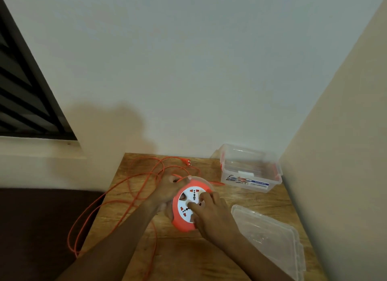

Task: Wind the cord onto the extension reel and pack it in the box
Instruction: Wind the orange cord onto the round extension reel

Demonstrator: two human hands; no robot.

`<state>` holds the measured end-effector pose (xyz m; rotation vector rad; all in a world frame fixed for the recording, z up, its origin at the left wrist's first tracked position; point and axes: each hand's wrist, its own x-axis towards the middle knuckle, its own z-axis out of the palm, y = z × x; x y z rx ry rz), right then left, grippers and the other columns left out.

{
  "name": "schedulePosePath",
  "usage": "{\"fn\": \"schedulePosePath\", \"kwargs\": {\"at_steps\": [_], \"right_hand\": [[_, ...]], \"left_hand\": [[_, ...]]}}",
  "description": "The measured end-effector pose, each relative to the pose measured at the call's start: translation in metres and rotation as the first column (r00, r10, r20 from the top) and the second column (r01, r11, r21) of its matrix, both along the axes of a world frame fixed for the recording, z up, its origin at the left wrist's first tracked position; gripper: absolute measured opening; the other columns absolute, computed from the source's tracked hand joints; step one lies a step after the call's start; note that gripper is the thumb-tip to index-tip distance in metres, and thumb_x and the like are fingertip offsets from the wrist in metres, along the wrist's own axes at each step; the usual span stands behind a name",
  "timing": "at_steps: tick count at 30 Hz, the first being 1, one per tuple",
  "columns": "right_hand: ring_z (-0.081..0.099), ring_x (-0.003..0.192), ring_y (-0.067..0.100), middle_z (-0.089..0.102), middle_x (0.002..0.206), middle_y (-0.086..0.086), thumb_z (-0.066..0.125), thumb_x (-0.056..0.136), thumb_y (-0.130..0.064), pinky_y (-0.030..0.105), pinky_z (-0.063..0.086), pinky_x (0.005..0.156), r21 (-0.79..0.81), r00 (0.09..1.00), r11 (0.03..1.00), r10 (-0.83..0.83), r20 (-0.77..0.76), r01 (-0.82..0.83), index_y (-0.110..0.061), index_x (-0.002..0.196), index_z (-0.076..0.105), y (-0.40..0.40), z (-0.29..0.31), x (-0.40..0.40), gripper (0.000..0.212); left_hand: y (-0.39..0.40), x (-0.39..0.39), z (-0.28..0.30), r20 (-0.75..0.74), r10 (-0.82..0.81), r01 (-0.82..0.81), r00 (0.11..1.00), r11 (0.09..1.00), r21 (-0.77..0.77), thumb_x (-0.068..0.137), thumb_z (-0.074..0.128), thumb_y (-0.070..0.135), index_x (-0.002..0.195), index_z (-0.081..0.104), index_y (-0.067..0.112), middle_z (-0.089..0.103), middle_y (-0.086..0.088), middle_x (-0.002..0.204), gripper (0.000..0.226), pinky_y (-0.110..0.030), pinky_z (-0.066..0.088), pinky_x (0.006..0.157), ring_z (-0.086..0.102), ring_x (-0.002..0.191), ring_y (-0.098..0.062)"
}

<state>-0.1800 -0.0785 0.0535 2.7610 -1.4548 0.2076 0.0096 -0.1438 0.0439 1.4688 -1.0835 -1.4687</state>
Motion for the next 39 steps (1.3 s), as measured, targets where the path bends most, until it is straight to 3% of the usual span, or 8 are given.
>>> {"fn": "schedulePosePath", "kwargs": {"at_steps": [4,9,13,16,20,26,32,39], "right_hand": [[0.049,0.123,0.036,0.054,0.135,0.012,0.069,0.083,-0.042,0.048,0.051,0.09,-0.013,0.998,0.998,-0.066,-0.012,0.066,-0.038,0.142,0.042,-0.001,0.011,0.002,0.065],[0.027,0.139,0.04,0.033,0.151,0.018,0.063,0.092,-0.041,0.055,0.029,0.112,0.04,0.997,0.998,-0.055,-0.05,0.057,-0.04,0.152,0.012,-0.008,0.016,0.004,0.079],[0.032,0.133,0.04,0.04,0.144,0.022,0.07,0.086,-0.04,0.054,0.033,0.107,0.002,0.995,1.0,-0.023,-0.093,0.023,-0.039,0.149,0.023,-0.018,0.027,0.006,0.078],[0.037,0.13,0.041,0.046,0.14,0.021,0.071,0.086,-0.041,0.055,0.036,0.105,-0.044,0.995,0.999,-0.005,-0.104,0.0,-0.037,0.147,0.031,-0.028,0.038,0.006,0.074],[0.041,0.128,0.042,0.05,0.138,0.022,0.074,0.083,-0.04,0.055,0.038,0.104,-0.088,0.989,0.995,0.026,-0.146,-0.039,-0.036,0.146,0.037,-0.039,0.047,0.001,0.073],[0.054,0.118,0.041,0.06,0.128,0.02,0.082,0.073,-0.044,0.054,0.044,0.098,-0.13,0.977,0.989,0.04,-0.208,-0.068,-0.033,0.142,0.045,-0.041,0.046,0.0,0.08],[0.052,0.124,0.037,0.057,0.137,0.012,0.073,0.079,-0.052,0.055,0.036,0.107,-0.114,0.993,0.993,-0.042,-0.108,0.029,-0.036,0.147,0.035,-0.042,0.043,0.004,0.079],[0.065,0.109,0.022,0.07,0.12,-0.002,0.056,0.083,-0.061,0.045,0.045,0.1,0.04,0.904,0.948,-0.312,0.294,0.314,-0.037,0.144,0.04,-0.029,0.035,0.018,0.068]], "left_hand": [[0.001,0.001,0.014,-0.008,0.03,-0.03,1.0,0.997,-0.067,0.095,0.073,0.041,0.097,0.064,-0.019,0.072,-0.031,0.09,0.06,-0.035,0.056,0.065,0.069,0.076,-0.041],[0.003,-0.006,0.026,0.029,0.0,0.003,1.0,0.993,-0.12,0.099,0.066,0.041,0.102,0.073,-0.009,0.08,-0.024,0.093,0.051,-0.038,0.062,0.069,0.075,0.088,-0.052],[0.012,-0.01,0.023,-0.098,0.079,-0.091,0.992,0.988,-0.124,0.089,0.071,0.048,0.108,0.07,-0.011,0.076,-0.032,0.105,0.062,-0.043,0.061,0.075,0.073,0.093,-0.055],[0.013,-0.017,0.031,-0.151,0.166,-0.189,0.975,0.97,-0.151,0.083,0.074,0.048,0.096,0.073,0.002,0.075,-0.031,0.105,0.048,-0.046,0.062,0.074,0.075,0.085,-0.043],[0.015,-0.025,0.035,-0.096,0.163,-0.181,0.982,0.959,-0.216,0.096,0.069,0.039,0.116,0.073,0.005,0.077,-0.024,0.112,0.04,-0.065,0.059,0.093,0.074,0.103,-0.048],[0.016,-0.026,0.042,-0.005,0.186,-0.181,0.983,0.952,-0.247,0.097,0.067,0.045,0.11,0.077,0.011,0.082,-0.015,0.1,0.037,-0.06,0.064,0.085,0.079,0.088,-0.038],[0.016,-0.023,0.043,-0.068,0.179,-0.19,0.982,0.957,-0.221,0.091,0.068,0.05,0.109,0.076,0.011,0.082,-0.015,0.099,0.043,-0.054,0.065,0.08,0.08,0.087,-0.039],[0.012,-0.025,0.039,-0.062,0.249,-0.257,0.966,0.93,-0.262,0.088,0.074,0.054,0.099,0.077,0.004,0.079,-0.024,0.094,0.051,-0.055,0.063,0.077,0.078,0.084,-0.043]]}}
